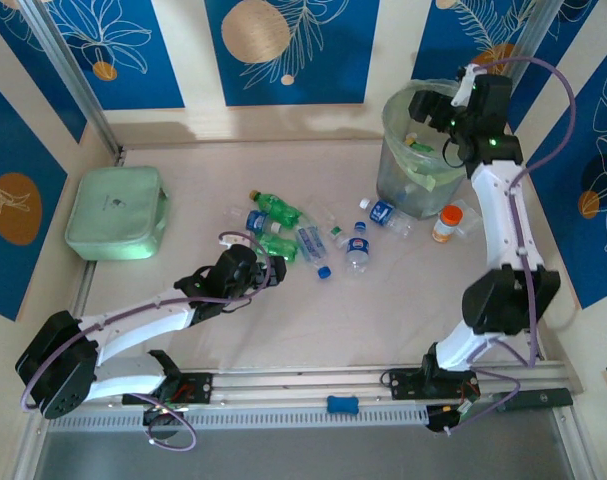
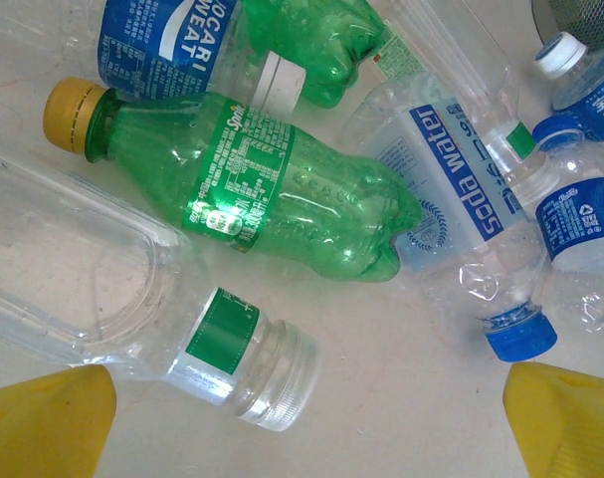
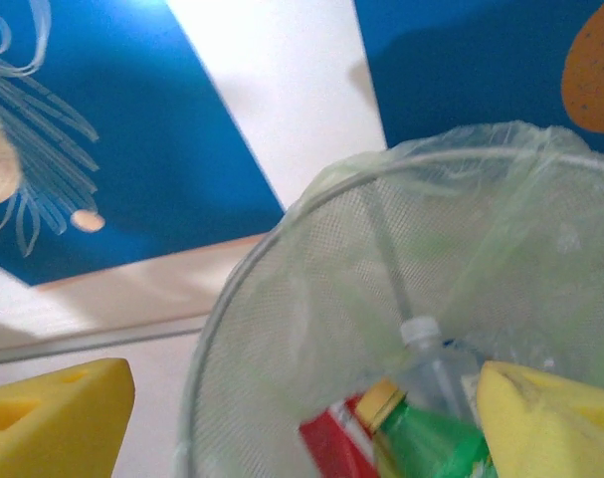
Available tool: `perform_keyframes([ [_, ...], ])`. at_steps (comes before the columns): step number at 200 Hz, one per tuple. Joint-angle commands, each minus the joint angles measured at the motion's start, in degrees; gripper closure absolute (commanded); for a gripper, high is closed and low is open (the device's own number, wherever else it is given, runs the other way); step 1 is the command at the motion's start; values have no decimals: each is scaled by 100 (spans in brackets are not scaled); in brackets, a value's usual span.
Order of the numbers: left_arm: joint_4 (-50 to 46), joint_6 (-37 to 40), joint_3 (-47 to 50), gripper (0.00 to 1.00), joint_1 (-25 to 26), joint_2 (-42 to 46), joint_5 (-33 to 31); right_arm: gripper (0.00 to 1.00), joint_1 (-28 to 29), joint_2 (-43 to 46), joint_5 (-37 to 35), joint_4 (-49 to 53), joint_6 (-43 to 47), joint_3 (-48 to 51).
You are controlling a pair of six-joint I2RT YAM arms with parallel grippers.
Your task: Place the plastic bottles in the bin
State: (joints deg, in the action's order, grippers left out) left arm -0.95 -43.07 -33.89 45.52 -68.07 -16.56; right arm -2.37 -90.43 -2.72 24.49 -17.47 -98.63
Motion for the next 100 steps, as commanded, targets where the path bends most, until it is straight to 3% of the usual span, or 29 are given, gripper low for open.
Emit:
perform_keyframes([
  [1,51,35,-30,1,-70,57,-9,10,249,660,345,-109,-35,813],
  [50,113,79,-24,1,-137,31,-44,7,1039,1695,501,-85,-139,2659],
  [100,141,35,14,1,-174,41,-36,5,1658,1320,-184,223,-100,3481],
])
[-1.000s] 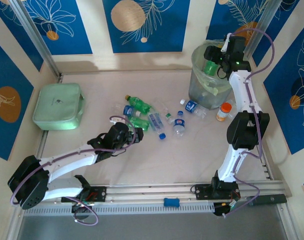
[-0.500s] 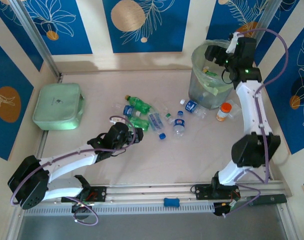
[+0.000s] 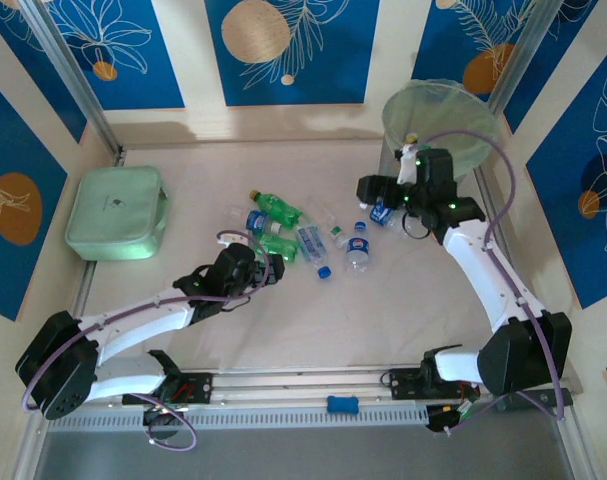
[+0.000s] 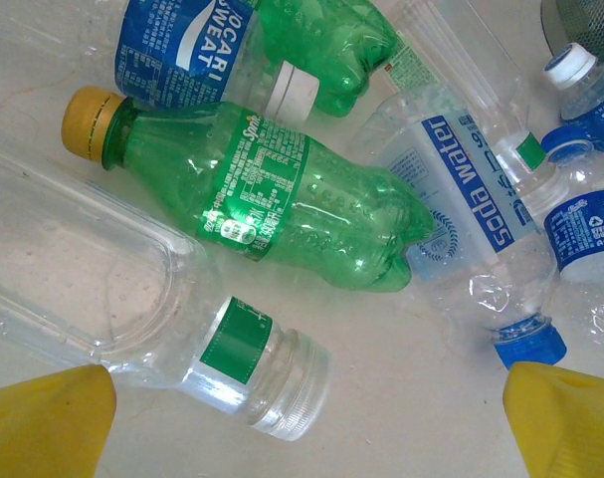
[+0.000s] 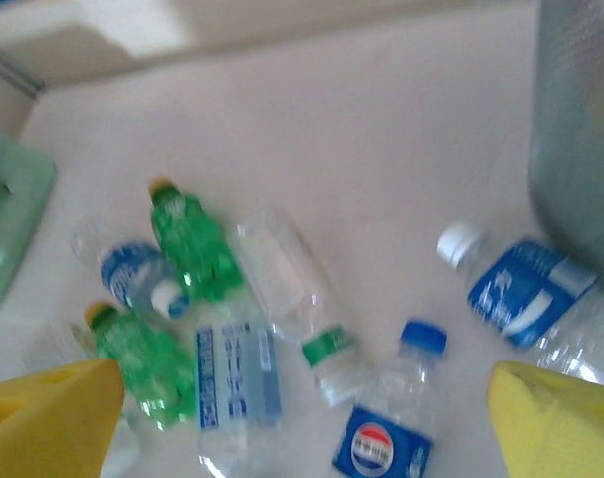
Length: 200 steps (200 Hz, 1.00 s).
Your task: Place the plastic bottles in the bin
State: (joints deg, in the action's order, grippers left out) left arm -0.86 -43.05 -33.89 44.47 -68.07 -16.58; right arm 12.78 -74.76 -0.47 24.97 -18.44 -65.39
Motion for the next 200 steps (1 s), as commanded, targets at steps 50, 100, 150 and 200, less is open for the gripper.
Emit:
perform_keyframes([
  [50,52,31,18,1,-87,113,-33,2,210,-1532,-1593,550,337,-379],
  [100,-58,60,34,1,-97,263,-91,2,164,-2716,-2382,828,988,-1441],
  [150,-107,77,49,1,-114,373,-99,2,128,-3448,-2412,1022,1254,-2036],
  [200,-166,136,16,1,-143,449,-98,2,120,-3622,-2222,1122,1102,-1942],
])
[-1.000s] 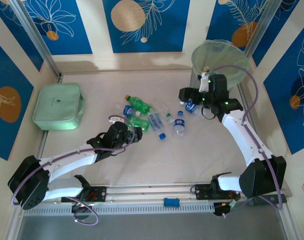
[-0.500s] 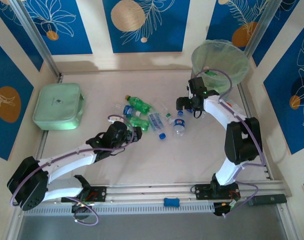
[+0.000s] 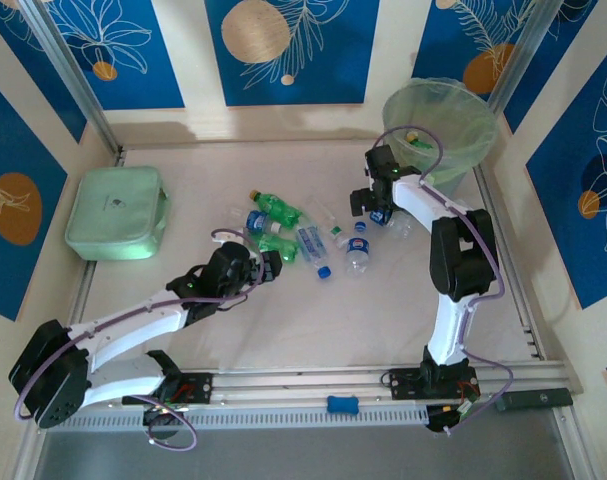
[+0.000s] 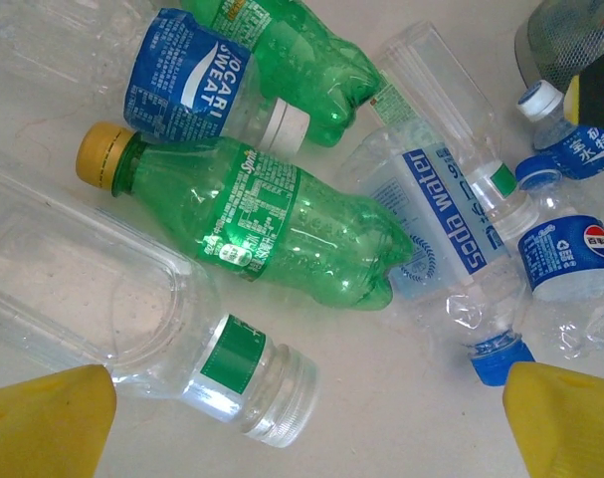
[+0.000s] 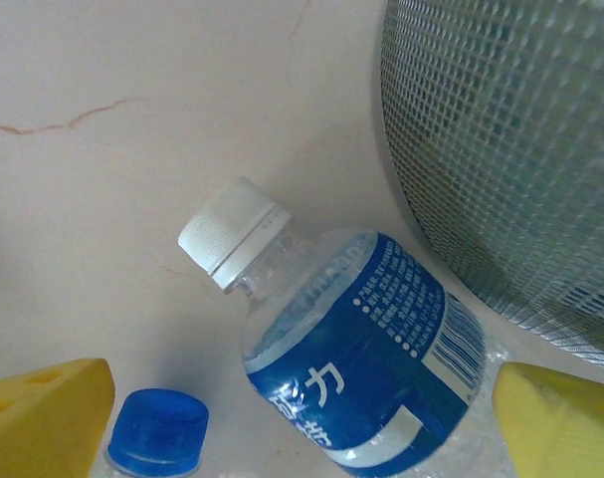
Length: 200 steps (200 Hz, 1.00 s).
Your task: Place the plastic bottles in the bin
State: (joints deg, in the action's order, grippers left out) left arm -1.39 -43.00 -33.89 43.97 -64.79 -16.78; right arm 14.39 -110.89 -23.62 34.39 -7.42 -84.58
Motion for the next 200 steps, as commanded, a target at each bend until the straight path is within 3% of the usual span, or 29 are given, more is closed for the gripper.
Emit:
perform_keyframes([
  [1,-115,133,15,1,-92,119,-79,1,-42,-10,93,181,-7,-19],
  [110,-44,178,-89,1,-129,25,35,2,259,871,911,302,-826,786],
  [150,-87,126,61,1,-133,183,-33,2,415,1275,606,402,-673,799],
  [200,-38,65,133,1,-134,239,-23,2,113,1197,120,463,100,706],
])
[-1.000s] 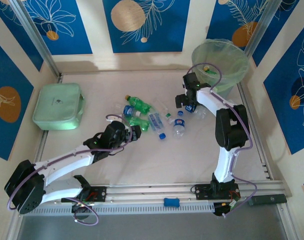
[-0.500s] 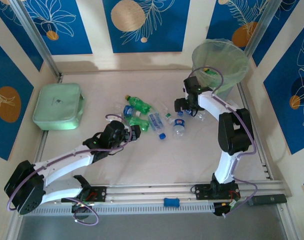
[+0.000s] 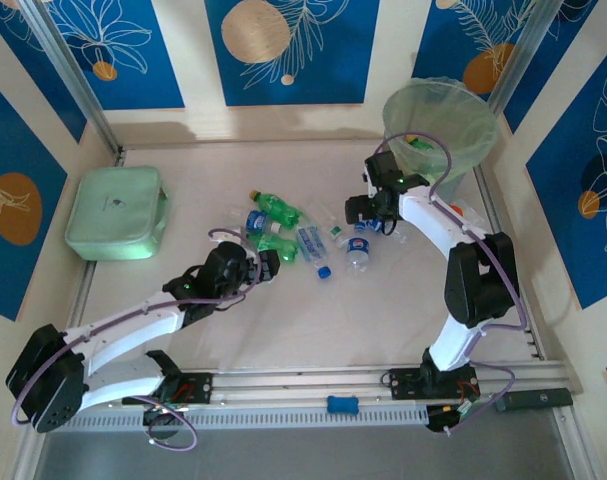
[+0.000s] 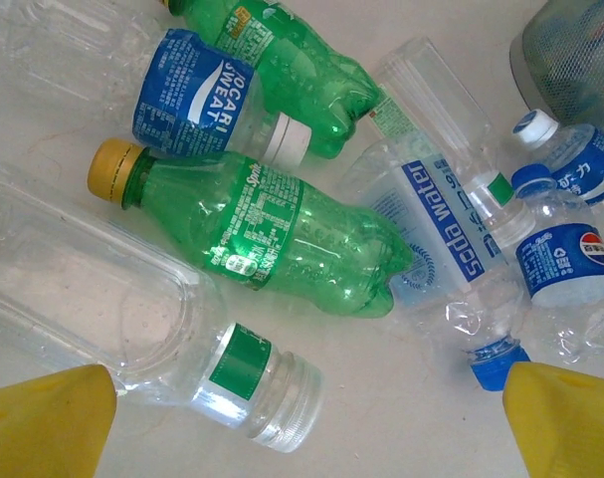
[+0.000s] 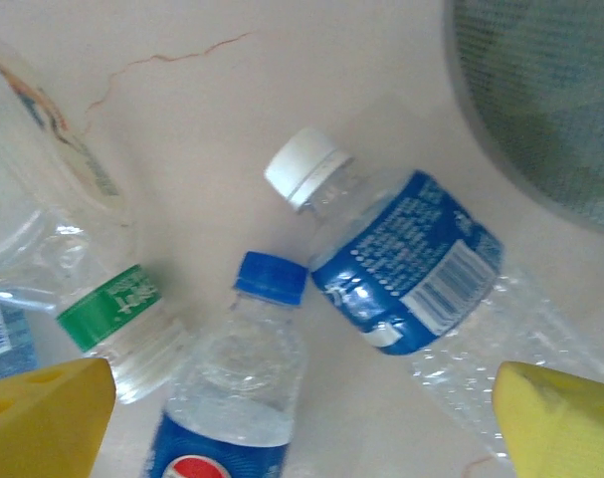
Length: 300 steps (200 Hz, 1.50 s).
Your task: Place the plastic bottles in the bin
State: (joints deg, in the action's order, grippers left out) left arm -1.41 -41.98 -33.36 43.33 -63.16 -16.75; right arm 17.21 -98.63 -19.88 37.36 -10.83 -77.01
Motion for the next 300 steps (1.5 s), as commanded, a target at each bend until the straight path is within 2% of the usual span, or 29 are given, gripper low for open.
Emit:
perform_keyframes([
  [1,-31,-38,78,1,-70,71,-23,2,-176,-36,-253,166,450,-51],
  [58,-100,-21,69,1,-71,141,-14,8,-349,-414,-548,182,810,-66],
  [99,-146,-21,149,1,-73,275,-78,9,-478,-748,-406,312,775,-124],
  [126,-139,-30,184,1,-79,313,-88,11,-404,-799,-330,445,721,-159],
  [154,-79,-30,181,1,-79,295,-57,18,-240,-685,51,807,384,-252],
  [190,-23,-24,181,1,-80,252,-39,18,194,-205,98,992,202,-222],
  [208,5,-21,163,1,-80,225,-5,18,270,-60,-184,966,294,-237],
  [251,-16,-30,146,1,-80,266,19,13,-60,-235,-1058,375,863,-249],
  [300,-133,-30,153,1,-79,379,-35,12,-120,-583,-1529,-515,1699,-141],
])
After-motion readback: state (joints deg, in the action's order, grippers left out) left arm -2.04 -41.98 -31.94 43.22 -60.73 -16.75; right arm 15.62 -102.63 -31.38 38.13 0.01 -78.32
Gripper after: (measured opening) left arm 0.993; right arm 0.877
